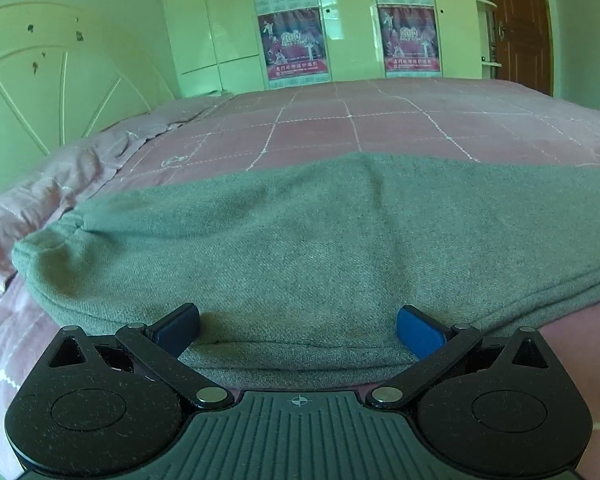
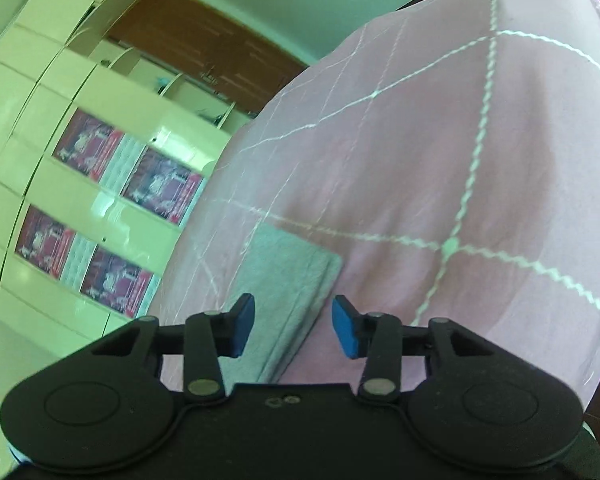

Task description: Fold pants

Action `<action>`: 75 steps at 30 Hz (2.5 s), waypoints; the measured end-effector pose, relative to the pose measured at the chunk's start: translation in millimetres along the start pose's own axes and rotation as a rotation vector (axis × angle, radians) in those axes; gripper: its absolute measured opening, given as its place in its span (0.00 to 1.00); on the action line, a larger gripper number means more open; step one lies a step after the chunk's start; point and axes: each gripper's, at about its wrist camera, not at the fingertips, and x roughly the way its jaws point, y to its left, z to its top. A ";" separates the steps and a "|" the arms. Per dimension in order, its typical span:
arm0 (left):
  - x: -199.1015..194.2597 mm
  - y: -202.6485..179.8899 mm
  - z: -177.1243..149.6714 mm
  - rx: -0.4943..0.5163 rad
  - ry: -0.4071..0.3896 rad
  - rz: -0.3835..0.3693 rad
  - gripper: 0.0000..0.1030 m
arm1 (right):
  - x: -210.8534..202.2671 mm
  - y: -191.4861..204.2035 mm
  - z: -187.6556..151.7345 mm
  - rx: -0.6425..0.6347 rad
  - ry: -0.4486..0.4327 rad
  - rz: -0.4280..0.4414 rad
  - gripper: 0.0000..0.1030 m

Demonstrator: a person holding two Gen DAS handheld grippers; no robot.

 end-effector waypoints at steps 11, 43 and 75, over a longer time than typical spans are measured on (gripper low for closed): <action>-0.5 -0.6 -1.7 0.000 -0.011 0.002 1.00 | 25.2 24.8 -3.8 -0.107 0.075 0.009 0.00; -28.4 -225.6 42.9 -0.013 0.050 -0.336 1.00 | 10.9 -2.7 -11.3 -0.082 0.135 0.043 0.13; -40.0 -196.4 37.6 -0.073 -0.019 -0.404 1.00 | 1.5 66.9 -16.4 -0.219 0.077 0.057 0.06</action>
